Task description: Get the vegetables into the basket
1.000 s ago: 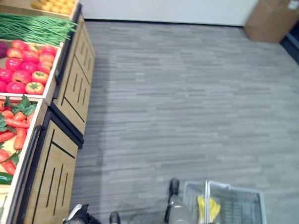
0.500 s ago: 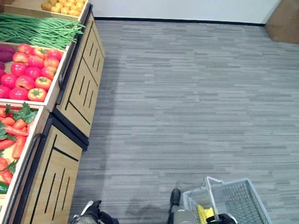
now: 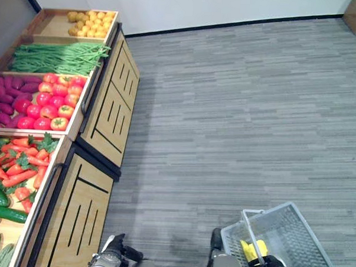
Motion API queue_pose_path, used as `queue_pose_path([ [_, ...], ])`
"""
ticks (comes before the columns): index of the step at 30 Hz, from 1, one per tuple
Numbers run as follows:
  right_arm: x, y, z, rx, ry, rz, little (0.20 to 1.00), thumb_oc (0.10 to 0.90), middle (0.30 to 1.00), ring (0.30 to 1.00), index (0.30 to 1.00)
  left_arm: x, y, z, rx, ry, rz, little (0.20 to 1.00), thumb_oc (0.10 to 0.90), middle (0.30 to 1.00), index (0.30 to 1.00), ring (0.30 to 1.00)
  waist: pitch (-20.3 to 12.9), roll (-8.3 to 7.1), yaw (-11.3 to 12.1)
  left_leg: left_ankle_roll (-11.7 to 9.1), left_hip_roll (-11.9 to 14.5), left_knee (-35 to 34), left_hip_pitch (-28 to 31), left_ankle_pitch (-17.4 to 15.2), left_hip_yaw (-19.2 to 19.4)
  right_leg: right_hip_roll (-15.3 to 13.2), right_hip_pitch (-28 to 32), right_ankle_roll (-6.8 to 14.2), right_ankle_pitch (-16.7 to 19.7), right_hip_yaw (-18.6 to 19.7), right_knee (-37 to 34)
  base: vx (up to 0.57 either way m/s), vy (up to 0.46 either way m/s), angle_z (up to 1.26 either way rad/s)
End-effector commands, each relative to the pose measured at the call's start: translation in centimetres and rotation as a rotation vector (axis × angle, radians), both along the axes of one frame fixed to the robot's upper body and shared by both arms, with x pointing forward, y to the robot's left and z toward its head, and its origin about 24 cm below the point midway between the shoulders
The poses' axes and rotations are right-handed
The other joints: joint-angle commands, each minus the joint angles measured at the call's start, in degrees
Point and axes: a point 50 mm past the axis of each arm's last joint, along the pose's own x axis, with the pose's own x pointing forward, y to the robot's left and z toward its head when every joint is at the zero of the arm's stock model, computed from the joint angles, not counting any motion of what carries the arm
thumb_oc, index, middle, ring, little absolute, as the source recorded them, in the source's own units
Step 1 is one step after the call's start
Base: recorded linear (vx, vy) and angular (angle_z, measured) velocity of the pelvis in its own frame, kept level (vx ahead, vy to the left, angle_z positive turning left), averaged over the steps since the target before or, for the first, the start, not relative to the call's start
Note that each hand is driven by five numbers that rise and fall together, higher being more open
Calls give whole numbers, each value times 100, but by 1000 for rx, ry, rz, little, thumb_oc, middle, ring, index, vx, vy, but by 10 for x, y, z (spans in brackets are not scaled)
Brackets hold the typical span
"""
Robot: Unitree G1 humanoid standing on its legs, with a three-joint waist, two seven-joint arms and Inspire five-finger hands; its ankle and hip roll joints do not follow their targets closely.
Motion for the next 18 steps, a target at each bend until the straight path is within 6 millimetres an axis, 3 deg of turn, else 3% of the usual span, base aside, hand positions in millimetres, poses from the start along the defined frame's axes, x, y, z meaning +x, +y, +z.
queue_pose_path([
  [1,5,9,-2,22,-8,31,300,400,300,300,300,-18,13,-2,45,58,0,1000,900,1000,1000,1000,195,-123,131,563,-499,-366,54,-398,331,34,403,330,-527,284,553,178,68,-26],
  [3,5,7,-2,12,-7,38,300,400,300,300,300,-22,11,-4,47,70,-7,1000,900,1000,1000,1000,148,-112,238,594,-496,-1139,-129,-475,188,2,515,423,-568,406,425,189,76,-26],
  [6,6,8,-1,7,-13,55,300,400,300,300,300,-25,8,-5,46,78,-4,1000,900,1000,1000,1000,165,-57,337,491,-451,-1649,-435,-96,-30,5,680,487,-601,558,295,141,62,-26],
  [10,13,18,-3,27,-22,85,300,400,300,300,300,-26,12,-5,52,72,21,1000,900,1000,1000,1000,203,-92,360,594,-517,-1491,-201,-337,245,30,640,500,-635,847,482,23,91,-53],
  [18,5,23,-7,48,-12,16,300,400,300,300,300,-30,21,-4,76,95,1,1000,900,1000,1000,1000,87,-191,315,810,-652,-1896,176,-550,561,-86,668,641,-651,950,499,40,128,-23],
])
